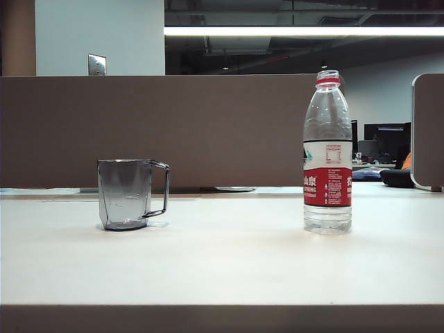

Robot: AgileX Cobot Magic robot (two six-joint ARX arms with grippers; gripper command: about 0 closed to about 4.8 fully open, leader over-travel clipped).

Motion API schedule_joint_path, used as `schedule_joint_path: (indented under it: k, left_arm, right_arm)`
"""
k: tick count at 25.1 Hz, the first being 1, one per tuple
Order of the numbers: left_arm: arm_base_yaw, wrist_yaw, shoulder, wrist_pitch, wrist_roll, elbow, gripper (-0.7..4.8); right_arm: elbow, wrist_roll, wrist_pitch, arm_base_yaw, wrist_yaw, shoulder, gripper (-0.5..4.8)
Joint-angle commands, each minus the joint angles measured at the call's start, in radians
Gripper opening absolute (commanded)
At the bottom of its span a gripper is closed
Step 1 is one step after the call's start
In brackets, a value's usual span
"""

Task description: Pick up the mineral water bottle on the table and pour water into the mug until it's half full.

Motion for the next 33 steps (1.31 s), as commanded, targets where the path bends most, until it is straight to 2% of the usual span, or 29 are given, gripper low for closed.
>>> schedule_joint_path:
  k: [1, 4, 6, 7, 8, 11, 14, 16, 17, 20, 24, 29, 33]
  left_arm:
    - [-0.074, 0.005, 0.041, -0.028, 0.026, 0.043, -0.05]
    - [-0.104, -0.002, 0.056, -0.024, 0.03, 0.044, -0.05]
    - [-0.103, -0.005, 0.056, -0.024, 0.042, 0.044, -0.05]
    - [-0.104, -0.005, 0.055, -0.023, 0.052, 0.044, -0.05]
    - [-0.104, -0.005, 0.055, -0.023, 0.052, 0.044, -0.05]
    - [-0.104, -0.006, 0.055, -0.023, 0.052, 0.044, -0.05]
    - [-0.104, -0.006, 0.054, -0.023, 0.053, 0.044, -0.05]
    - [-0.104, -0.025, 0.054, -0.022, 0.053, 0.044, -0.05]
    - [-0.104, -0.032, 0.054, -0.021, 0.061, 0.044, -0.05]
    - [-0.104, -0.032, 0.054, -0.016, 0.079, 0.044, -0.05]
    - [-0.104, -0.048, 0.054, -0.014, 0.079, 0.043, -0.05]
    - [-0.104, -0.047, 0.054, 0.0, 0.078, 0.044, -0.05]
    - [-0.104, -0.047, 0.054, 0.004, 0.078, 0.044, -0.05]
  right_arm:
    - [0.061, 0.002, 0.018, 0.045, -0.045, 0.116, -0.06]
    - [0.066, 0.0, 0.017, 0.09, -0.061, 0.214, -0.06]
    - [0.066, 0.0, 0.016, 0.108, -0.159, 0.28, -0.06]
    - [0.067, 0.0, 0.017, 0.108, -0.196, 0.319, 0.02]
    - [0.066, 0.0, 0.017, 0.111, -0.19, 0.342, 0.33]
    - [0.058, -0.006, 0.023, 0.113, -0.179, 0.427, 4.79]
    - [0.02, -0.117, 0.05, 0.114, -0.179, 0.472, 4.79]
    - [-0.047, -0.158, 0.142, 0.119, -0.187, 0.489, 4.79]
    - [-0.112, -0.161, 0.248, 0.121, -0.187, 0.493, 4.79]
    - [-0.263, -0.161, 0.501, 0.125, -0.233, 0.502, 4.79]
    - [-0.376, -0.16, 0.755, 0.125, -0.239, 0.558, 4.79]
    - [-0.381, -0.144, 0.858, 0.126, -0.234, 0.681, 4.79]
    - [-0.376, -0.075, 0.974, 0.126, -0.231, 0.8, 4.79]
